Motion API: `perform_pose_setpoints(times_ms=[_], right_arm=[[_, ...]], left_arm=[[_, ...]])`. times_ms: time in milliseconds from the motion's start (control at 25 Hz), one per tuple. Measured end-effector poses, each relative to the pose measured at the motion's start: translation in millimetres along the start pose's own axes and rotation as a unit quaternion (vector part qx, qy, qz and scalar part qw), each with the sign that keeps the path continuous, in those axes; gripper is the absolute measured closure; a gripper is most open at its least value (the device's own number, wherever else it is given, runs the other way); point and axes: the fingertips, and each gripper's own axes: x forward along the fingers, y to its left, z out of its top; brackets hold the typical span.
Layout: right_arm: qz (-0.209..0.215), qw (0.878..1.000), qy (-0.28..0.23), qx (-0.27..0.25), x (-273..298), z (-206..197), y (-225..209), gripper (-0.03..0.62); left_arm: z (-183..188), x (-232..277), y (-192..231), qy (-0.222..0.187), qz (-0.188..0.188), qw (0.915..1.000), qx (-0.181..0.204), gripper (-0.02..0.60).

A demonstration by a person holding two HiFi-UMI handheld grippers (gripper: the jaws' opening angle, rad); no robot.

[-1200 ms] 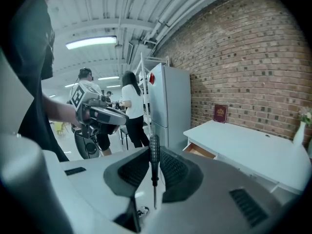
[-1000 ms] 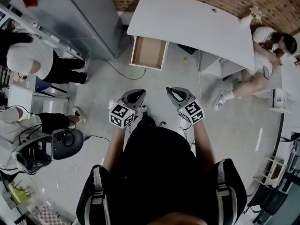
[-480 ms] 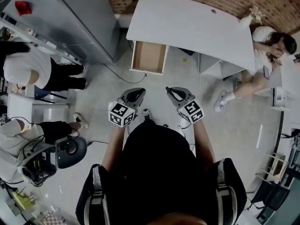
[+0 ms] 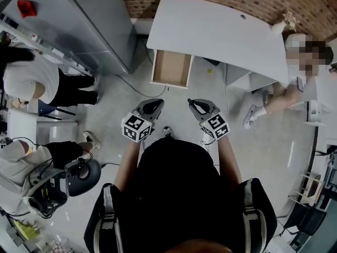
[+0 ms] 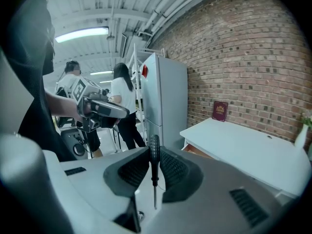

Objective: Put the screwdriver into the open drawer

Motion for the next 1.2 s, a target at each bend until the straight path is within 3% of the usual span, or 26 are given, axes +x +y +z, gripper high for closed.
perform_pose_setpoints(times_ms=[840,1200], right_arm=[[-0.028,0.999,0.013,-0.010,49,22,5,0.471],[-0.016,1.000,0.016,-0.001,57,18,-8,0.471]], left_arm=[[-8,-17,55,-0.010,-0.023,0.9996,-0.011,0.561],[-10,-9,60,0.002,-0.015,0.9997,-0.018,0.561]])
